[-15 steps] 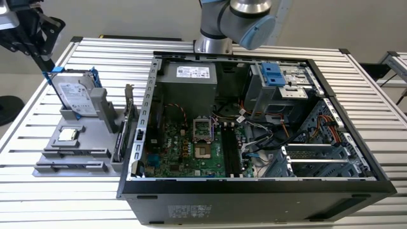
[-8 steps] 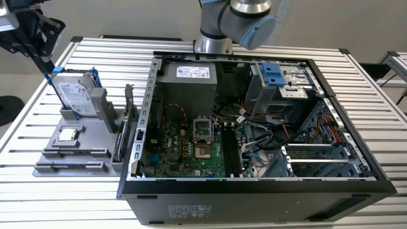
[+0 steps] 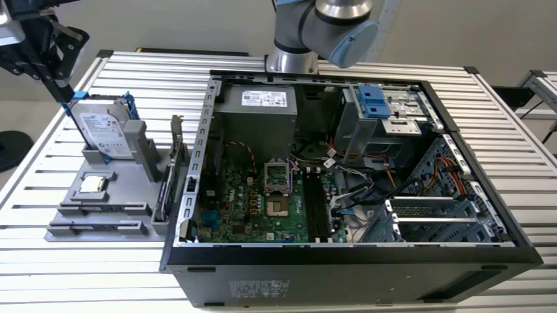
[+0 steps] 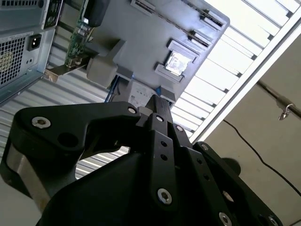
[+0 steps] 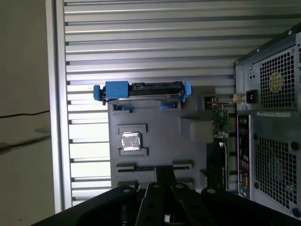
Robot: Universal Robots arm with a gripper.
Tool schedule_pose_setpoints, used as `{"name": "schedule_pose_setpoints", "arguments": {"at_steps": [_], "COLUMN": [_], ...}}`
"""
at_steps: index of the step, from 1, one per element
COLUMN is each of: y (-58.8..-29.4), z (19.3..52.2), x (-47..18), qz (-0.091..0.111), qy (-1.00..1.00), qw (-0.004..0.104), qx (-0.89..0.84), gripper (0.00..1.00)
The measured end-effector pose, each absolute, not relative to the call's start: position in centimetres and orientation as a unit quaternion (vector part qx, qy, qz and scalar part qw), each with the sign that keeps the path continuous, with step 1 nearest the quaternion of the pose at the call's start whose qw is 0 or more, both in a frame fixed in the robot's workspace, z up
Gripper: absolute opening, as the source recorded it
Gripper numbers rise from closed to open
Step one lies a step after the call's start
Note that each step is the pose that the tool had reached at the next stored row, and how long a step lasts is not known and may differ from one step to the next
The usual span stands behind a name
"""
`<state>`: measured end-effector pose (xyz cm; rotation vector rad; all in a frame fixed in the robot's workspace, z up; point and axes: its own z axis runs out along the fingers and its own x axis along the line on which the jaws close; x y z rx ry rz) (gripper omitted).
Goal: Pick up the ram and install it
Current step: 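Reach for the ram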
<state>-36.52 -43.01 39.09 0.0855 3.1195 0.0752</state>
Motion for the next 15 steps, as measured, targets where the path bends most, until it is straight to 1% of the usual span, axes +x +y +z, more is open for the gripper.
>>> {"name": "schedule_pose_setpoints", "arguments": {"at_steps": [15], "y": [-44.5], "z": [39.1], "x": [-36.3], "qz": [0.024], "qy": [0.999], "qw": [0.010], "qx": [0.027], "gripper": [0.00]}}
